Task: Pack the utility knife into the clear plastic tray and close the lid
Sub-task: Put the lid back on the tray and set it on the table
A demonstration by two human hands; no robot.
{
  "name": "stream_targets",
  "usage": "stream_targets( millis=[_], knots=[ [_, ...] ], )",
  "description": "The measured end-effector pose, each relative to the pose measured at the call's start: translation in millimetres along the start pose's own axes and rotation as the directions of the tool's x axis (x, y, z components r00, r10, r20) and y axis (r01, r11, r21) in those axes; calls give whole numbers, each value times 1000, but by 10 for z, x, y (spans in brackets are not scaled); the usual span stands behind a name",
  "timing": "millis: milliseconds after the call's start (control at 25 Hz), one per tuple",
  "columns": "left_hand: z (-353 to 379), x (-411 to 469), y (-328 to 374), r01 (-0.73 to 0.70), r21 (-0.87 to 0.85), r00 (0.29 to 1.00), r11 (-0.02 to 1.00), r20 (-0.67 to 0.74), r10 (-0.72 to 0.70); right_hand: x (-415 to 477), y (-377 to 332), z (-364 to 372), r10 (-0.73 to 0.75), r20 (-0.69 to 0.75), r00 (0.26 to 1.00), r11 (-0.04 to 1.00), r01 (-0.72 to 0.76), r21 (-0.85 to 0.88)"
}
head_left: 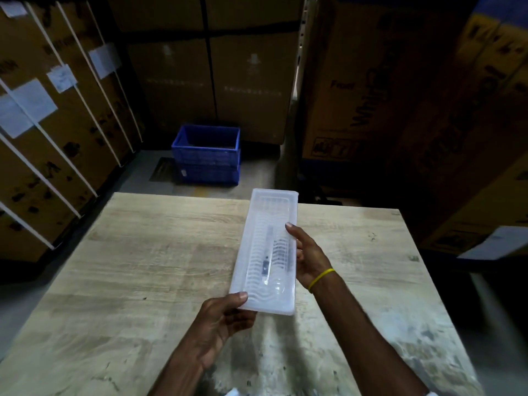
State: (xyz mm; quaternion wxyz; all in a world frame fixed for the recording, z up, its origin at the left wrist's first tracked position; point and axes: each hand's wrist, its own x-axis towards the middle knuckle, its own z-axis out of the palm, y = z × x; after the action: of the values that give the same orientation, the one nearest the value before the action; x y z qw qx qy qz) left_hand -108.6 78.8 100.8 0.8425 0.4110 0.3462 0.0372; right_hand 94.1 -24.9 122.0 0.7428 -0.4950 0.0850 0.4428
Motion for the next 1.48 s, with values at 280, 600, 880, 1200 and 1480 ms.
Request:
stream_targets(
  millis=[280, 600, 880, 1200, 1480],
  knots=[
    [-24, -35, 21, -39, -154, 998, 987, -61, 30, 47, 200, -41, -25, -19, 999, 994, 27, 102],
    [-287, -50, 43, -5, -28, 999, 1000, -41, 4, 208, -240, -198, -44, -182, 982, 974, 83, 210],
    [-342, -17, -22, 33, -144, 994, 989, -102, -48, 182, -260, -280, -51, -230, 972, 987, 85, 140],
    [-402, 122, 297, -115, -168, 970, 979, -233, 74, 72, -222, -481, 121, -84, 989, 989, -127, -73],
    [-406, 340, 620, -141, 176, 912, 974, -360, 196, 58, -202, -257, 116, -219, 969, 837, -214, -504]
  ],
)
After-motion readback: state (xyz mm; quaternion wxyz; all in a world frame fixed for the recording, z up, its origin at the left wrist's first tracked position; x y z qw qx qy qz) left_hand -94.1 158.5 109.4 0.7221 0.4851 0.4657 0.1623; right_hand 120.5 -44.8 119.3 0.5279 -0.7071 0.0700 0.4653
